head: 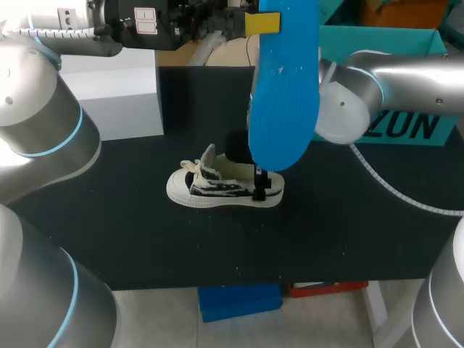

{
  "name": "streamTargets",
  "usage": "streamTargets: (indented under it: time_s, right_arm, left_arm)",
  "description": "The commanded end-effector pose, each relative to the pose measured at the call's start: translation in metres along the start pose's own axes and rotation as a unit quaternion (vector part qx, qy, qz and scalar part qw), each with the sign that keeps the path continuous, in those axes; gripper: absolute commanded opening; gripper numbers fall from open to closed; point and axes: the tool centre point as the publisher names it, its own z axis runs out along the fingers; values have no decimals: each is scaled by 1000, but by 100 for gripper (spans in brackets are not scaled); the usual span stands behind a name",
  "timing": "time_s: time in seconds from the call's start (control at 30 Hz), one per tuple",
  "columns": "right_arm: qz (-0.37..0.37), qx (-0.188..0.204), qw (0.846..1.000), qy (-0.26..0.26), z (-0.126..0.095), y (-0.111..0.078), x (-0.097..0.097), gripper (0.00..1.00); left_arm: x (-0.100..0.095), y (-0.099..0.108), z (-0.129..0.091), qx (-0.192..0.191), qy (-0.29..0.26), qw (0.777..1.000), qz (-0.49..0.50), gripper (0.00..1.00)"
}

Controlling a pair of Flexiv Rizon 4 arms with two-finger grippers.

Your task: Take the shoe out of the shoebox, open the shoe tongue, remove and reinsert the insole, then place the shoe into the shoebox

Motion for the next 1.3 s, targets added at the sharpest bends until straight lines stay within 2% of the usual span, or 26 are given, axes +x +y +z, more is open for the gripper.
streamTargets:
  time_s: [0.03,0.17,0.3,0.4,1.0,1.3]
  right_arm:
    - [-8,-64,998,3,-6,-17,3,100]
    - [-13,-115,993,12,-7,-21,-1,100]
    - [-5,-197,980,2,-6,-25,-3,100]
    - [-5,-232,973,-1,-5,-25,-5,100]
    - [-11,-364,931,-13,5,-24,-7,100]
    - [-19,-401,916,-7,11,-22,-6,100]
  left_arm:
    - [0,0,1,-1,-2,1000,-1,0]
    - [0,0,1,-1,-2,1000,-1,0]
    - [0,0,1,-1,-2,1000,-1,0]
    - [0,0,1,-1,-2,1000,-1,0]
    - [0,0,1,-1,-2,1000,-1,0]
    - [0,0,1,-1,-2,1000,-1,0]
